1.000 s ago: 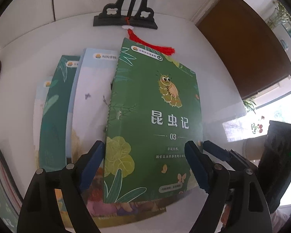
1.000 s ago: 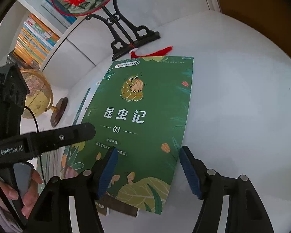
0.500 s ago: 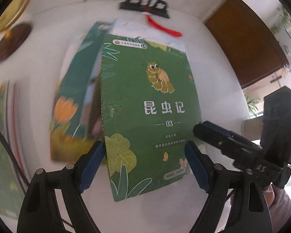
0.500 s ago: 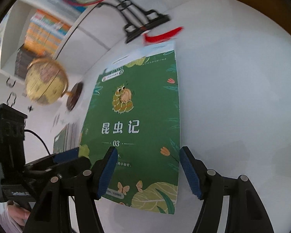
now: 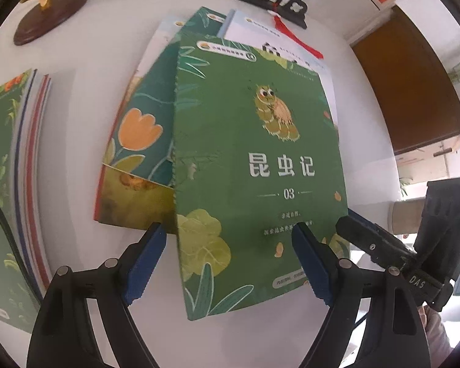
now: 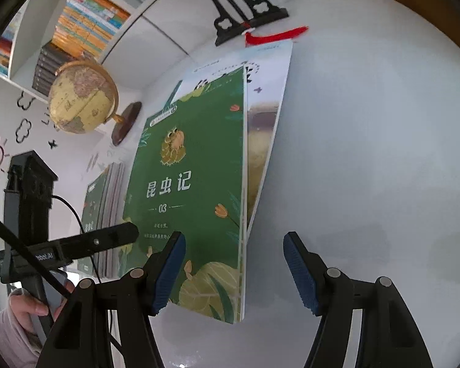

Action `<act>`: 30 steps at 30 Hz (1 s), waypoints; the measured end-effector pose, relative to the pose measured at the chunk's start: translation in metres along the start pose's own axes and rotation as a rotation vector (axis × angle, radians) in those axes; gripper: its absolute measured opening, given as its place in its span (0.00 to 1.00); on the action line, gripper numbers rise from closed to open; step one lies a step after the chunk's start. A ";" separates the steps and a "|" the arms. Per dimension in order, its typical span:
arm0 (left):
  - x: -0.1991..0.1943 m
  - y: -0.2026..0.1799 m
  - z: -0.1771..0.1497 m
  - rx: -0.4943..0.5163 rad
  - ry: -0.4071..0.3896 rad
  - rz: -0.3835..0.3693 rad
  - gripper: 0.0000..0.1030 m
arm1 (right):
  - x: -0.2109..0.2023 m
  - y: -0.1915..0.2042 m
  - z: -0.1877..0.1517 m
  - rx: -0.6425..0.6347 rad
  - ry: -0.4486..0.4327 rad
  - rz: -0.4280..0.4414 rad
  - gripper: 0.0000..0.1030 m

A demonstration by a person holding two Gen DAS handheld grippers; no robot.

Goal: Organize books
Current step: 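Lift the caterpillar-cover book off the pile with both tools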

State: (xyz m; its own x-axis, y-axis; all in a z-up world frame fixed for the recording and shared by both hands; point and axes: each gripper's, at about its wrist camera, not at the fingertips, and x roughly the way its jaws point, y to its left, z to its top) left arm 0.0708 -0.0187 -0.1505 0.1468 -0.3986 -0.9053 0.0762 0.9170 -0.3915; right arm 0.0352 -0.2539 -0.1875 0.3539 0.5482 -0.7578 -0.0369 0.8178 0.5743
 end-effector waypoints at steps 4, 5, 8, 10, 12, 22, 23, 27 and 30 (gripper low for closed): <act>0.002 -0.003 -0.003 0.009 0.009 0.022 0.80 | 0.002 -0.002 0.000 0.018 -0.014 0.046 0.64; 0.002 -0.003 -0.003 0.007 0.009 0.021 0.80 | 0.002 -0.002 -0.001 0.011 -0.022 0.056 0.64; 0.002 -0.002 -0.001 -0.005 0.010 0.002 0.80 | 0.007 0.003 -0.002 0.001 -0.011 0.104 0.64; 0.001 0.000 -0.001 -0.014 0.018 -0.025 0.80 | 0.011 0.005 -0.003 0.018 0.023 0.146 0.64; 0.001 0.001 -0.003 -0.019 0.026 -0.066 0.80 | 0.014 0.010 -0.005 0.017 0.048 0.159 0.64; -0.010 -0.002 -0.022 0.059 -0.025 -0.004 0.47 | 0.000 0.027 -0.022 -0.117 0.057 0.003 0.34; -0.011 -0.001 -0.026 0.060 -0.025 -0.001 0.46 | -0.003 0.030 -0.024 -0.135 0.043 -0.017 0.34; -0.019 -0.003 -0.034 0.069 -0.054 0.001 0.46 | -0.012 0.044 -0.029 -0.200 0.016 -0.049 0.33; -0.028 -0.008 -0.038 0.091 -0.090 -0.012 0.46 | -0.020 0.061 -0.034 -0.300 -0.006 -0.094 0.32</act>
State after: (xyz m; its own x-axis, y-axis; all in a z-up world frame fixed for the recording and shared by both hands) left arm 0.0289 -0.0144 -0.1278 0.2334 -0.4127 -0.8805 0.1671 0.9090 -0.3818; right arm -0.0060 -0.2092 -0.1484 0.3746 0.4678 -0.8005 -0.2778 0.8804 0.3844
